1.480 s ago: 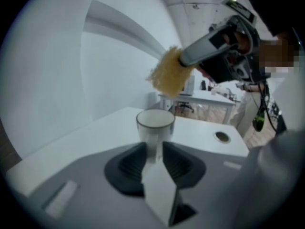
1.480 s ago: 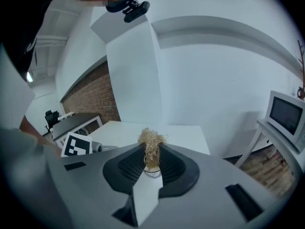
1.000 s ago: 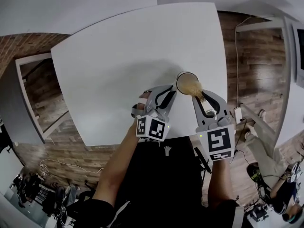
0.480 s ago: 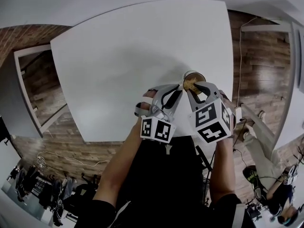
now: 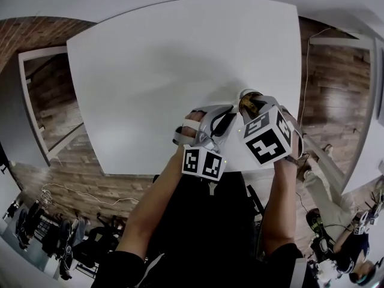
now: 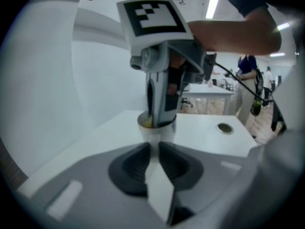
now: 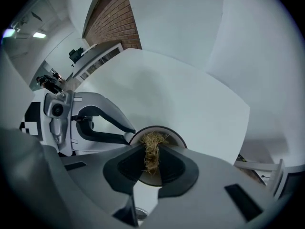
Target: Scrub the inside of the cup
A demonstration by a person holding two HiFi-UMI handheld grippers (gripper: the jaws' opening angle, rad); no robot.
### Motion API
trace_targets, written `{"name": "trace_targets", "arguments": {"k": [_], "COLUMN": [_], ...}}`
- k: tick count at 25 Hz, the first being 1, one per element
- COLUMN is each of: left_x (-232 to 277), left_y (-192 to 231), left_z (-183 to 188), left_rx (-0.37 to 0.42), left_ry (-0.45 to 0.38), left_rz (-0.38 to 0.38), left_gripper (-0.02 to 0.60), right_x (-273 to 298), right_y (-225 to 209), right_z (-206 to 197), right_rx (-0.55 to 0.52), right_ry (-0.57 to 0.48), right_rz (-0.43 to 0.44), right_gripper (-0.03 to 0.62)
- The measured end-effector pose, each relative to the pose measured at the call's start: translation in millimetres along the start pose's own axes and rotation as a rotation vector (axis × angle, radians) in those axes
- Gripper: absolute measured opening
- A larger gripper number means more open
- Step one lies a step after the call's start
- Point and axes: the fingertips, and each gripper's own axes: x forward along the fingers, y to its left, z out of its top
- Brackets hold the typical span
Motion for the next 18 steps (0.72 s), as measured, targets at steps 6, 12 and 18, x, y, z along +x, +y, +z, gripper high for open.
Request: {"name": "trace_targets", "arguments": {"k": [6, 12, 18], "left_x": [0, 0, 0], "left_y": [-3, -6, -6], "left_z": [0, 1, 2], "left_rx": [0.031, 0.037, 0.04], "left_ry": [0.021, 0.019, 0.018], "left_rz": [0.007, 0.002, 0.002], "left_gripper": [0.06, 0.06, 0.06], "right_x": [-46, -34, -1], "right_y": [9, 10, 8], "right_z": [-12, -18, -19], "right_rx": [-0.006, -0.026, -0.036], "right_ry": [-0.014, 0.065, 0.12], "right_rz": [0.073, 0.066, 0.055], "right_gripper": [0.054, 0.054, 0.054]}}
